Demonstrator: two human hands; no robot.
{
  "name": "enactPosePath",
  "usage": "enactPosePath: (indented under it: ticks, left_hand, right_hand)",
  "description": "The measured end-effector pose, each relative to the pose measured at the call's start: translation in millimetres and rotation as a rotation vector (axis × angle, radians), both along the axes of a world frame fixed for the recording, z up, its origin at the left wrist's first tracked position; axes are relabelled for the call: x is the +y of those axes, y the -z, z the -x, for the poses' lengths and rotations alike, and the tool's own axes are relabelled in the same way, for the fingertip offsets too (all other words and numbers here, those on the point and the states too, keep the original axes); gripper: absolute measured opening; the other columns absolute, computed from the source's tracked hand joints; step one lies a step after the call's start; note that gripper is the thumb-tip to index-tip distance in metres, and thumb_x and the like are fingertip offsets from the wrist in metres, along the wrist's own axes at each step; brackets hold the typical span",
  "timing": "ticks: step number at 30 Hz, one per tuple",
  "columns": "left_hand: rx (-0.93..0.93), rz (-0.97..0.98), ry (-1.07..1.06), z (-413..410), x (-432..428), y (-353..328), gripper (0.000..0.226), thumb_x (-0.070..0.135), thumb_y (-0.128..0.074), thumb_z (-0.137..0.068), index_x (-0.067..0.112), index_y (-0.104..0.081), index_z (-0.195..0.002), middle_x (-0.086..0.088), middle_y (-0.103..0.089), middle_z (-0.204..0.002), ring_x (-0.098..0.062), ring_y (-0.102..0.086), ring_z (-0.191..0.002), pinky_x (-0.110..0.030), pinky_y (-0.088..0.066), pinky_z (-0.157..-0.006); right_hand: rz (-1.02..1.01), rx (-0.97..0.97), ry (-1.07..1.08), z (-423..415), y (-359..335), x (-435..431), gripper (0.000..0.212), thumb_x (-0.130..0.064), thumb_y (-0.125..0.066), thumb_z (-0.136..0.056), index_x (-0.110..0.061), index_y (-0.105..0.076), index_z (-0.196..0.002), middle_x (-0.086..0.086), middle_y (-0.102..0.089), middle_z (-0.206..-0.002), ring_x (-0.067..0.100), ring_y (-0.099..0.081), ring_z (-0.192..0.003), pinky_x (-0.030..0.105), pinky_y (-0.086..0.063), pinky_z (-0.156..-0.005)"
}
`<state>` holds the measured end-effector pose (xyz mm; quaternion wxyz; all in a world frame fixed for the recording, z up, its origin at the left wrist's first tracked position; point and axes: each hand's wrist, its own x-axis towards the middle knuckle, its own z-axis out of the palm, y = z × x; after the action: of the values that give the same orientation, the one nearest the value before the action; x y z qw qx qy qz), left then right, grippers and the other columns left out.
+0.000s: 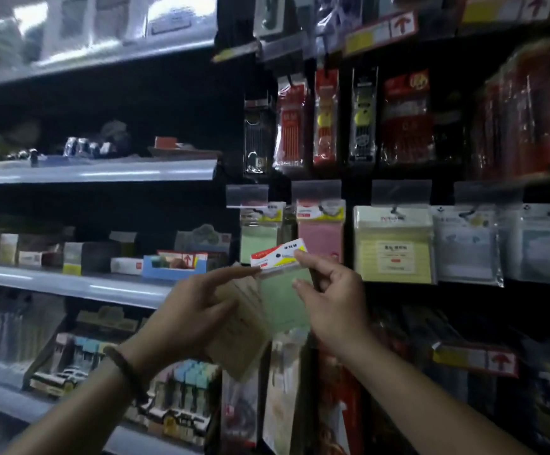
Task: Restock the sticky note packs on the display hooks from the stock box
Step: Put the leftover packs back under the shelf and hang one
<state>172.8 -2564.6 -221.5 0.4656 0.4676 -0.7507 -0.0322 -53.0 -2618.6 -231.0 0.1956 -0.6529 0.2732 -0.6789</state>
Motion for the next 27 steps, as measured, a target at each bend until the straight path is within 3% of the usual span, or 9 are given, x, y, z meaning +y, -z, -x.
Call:
enactPosePath:
  ticks: [3,5,7,9,14,17,20,24,27]
  left_hand:
    - [-0.171,0.028,-0.116,-18,-17,-36,0.063,0.022,-0.062,-0.099,0.07,-0.051,-0.138,0.01,-0.067,-0.126,-0.011,-0.071,-0.104,-0.036,-0.066,-0.079]
    - [-0.252,0.003,-0.176,-26,-27,-54,0.068,0.024,-0.06,-0.1,0.072,-0.042,-0.143,0.008,-0.064,-0.126,-0.015,-0.07,-0.103,-0.038,-0.067,-0.076]
    - [-0.318,-0.009,-0.223,-32,-37,-67,0.073,0.021,-0.057,-0.1,0.073,-0.036,-0.146,0.008,-0.063,-0.123,-0.015,-0.069,-0.1,-0.04,-0.066,-0.075]
    - [-0.358,-0.042,-0.224,-37,-44,-74,0.077,0.021,-0.055,-0.101,0.076,-0.027,-0.148,0.01,-0.061,-0.115,-0.016,-0.068,-0.098,-0.042,-0.066,-0.073]
    - [-0.385,-0.05,-0.259,-40,-54,-82,0.084,0.022,-0.054,-0.103,0.079,-0.013,-0.147,0.015,-0.049,-0.085,-0.013,-0.065,-0.081,-0.043,-0.065,-0.072]
    - [-0.402,-0.068,-0.262,-40,-61,-85,0.085,0.023,-0.053,-0.102,0.08,-0.009,-0.148,0.014,-0.052,-0.093,-0.018,-0.068,-0.091,-0.044,-0.065,-0.076]
    - [-0.394,-0.057,-0.265,-38,-69,-86,0.083,0.027,-0.055,-0.101,0.078,-0.01,-0.149,0.009,-0.056,-0.094,-0.013,-0.064,-0.084,-0.041,-0.065,-0.075]
    - [-0.435,-0.047,-0.286,-35,-87,-83,0.082,0.034,-0.056,-0.094,0.081,-0.012,-0.145,0.0,-0.061,-0.12,-0.014,-0.066,-0.082,-0.035,-0.062,-0.066]
    - [-0.469,-0.056,-0.296,-33,-98,-80,0.081,0.033,-0.056,-0.094,0.077,-0.016,-0.149,0.001,-0.062,-0.122,-0.018,-0.066,-0.091,-0.036,-0.062,-0.075]
  right_hand:
    - [0.043,-0.007,0.027,-28,-21,-25,0.043,0.0,-0.074,-0.092,-0.028,-0.076,-0.124,-0.02,-0.07,-0.125,-0.001,-0.064,-0.123,0.033,-0.052,-0.113]
    - [0.071,-0.015,0.034,-45,-31,-35,0.043,-0.001,-0.073,-0.094,-0.027,-0.074,-0.129,-0.024,-0.068,-0.126,-0.008,-0.061,-0.124,0.024,-0.051,-0.111]
    - [0.112,-0.045,0.028,-58,-35,-44,0.043,0.0,-0.071,-0.096,-0.024,-0.073,-0.132,-0.021,-0.069,-0.127,-0.018,-0.059,-0.116,0.009,-0.049,-0.1]
    - [0.131,-0.087,0.029,-68,-36,-50,0.042,0.002,-0.07,-0.097,-0.021,-0.072,-0.132,-0.022,-0.069,-0.125,-0.016,-0.064,-0.106,0.005,-0.051,-0.088]
    - [0.142,-0.152,0.063,-83,-45,-73,0.043,0.001,-0.07,-0.096,-0.021,-0.072,-0.133,-0.022,-0.068,-0.127,-0.004,-0.065,-0.121,0.013,-0.054,-0.097]
    - [0.113,-0.17,0.074,-90,-51,-83,0.042,0.0,-0.071,-0.095,-0.021,-0.072,-0.132,-0.017,-0.069,-0.129,0.0,-0.065,-0.124,0.024,-0.056,-0.104]
    - [0.072,-0.171,0.06,-92,-51,-85,0.04,-0.001,-0.07,-0.096,-0.027,-0.071,-0.126,-0.018,-0.067,-0.126,0.004,-0.068,-0.117,0.027,-0.059,-0.098]
    - [0.105,0.025,0.302,-86,-52,-78,0.042,-0.004,-0.069,-0.097,-0.017,-0.069,-0.137,-0.012,-0.062,-0.116,0.002,-0.062,-0.089,0.008,-0.047,-0.073]
    - [0.119,0.333,0.524,-84,-58,-70,0.048,-0.013,-0.066,-0.1,-0.014,-0.06,-0.147,-0.001,-0.056,-0.128,0.012,-0.06,-0.105,0.016,-0.045,-0.082]
